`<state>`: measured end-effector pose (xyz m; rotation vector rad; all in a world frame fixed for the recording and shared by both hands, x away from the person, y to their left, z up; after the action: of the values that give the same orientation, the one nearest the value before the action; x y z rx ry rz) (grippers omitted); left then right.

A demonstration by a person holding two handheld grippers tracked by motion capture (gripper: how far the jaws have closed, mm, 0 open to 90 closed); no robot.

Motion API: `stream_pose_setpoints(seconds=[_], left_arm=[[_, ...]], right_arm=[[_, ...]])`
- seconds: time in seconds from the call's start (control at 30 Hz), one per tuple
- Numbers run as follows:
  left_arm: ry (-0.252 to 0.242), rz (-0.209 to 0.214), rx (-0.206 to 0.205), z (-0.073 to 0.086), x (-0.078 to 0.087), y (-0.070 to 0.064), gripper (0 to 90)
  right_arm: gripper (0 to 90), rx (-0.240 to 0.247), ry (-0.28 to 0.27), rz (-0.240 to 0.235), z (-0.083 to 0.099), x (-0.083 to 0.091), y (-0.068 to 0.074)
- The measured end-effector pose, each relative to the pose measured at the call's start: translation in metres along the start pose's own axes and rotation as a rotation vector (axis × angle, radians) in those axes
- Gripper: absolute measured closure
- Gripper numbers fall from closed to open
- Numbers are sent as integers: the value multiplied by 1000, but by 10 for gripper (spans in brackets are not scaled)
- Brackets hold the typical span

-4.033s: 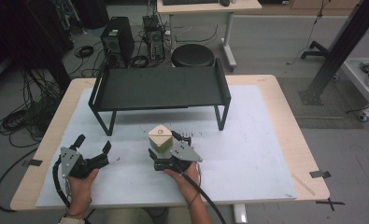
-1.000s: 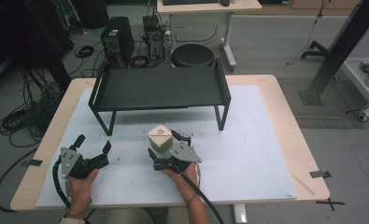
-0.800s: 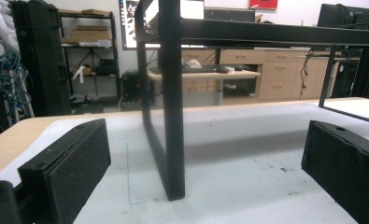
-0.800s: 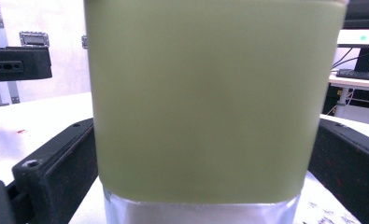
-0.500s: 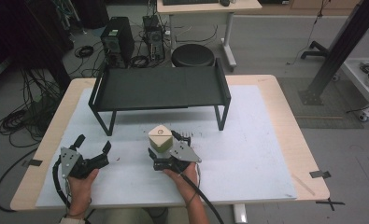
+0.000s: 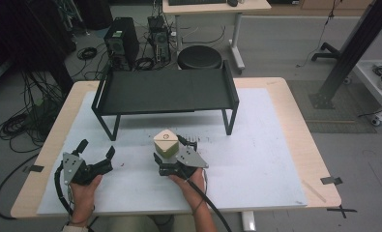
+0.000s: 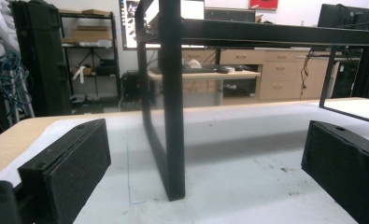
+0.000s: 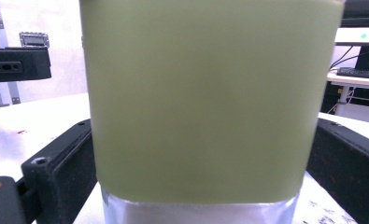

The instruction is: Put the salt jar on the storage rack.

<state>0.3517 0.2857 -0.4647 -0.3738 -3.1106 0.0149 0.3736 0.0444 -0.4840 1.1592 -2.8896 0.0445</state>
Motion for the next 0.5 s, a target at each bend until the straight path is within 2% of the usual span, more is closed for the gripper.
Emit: stream_pose_setpoints(seconds=[0.5], left_arm=[[0,0,0,0,0,0,16]], right_arm=[[98,1,4,-5,0,0,0]])
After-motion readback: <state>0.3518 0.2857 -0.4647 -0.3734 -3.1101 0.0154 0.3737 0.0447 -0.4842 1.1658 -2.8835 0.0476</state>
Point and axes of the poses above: each handheld gripper's, and its own axes: x roughly backward along the jaws, z roughly out of its underside, y roughly to its left, the point moved 8 cm from there along -x, roughly forward along the jaws, and after that the axes turned 1 degree about y, right-handed, at the moved point
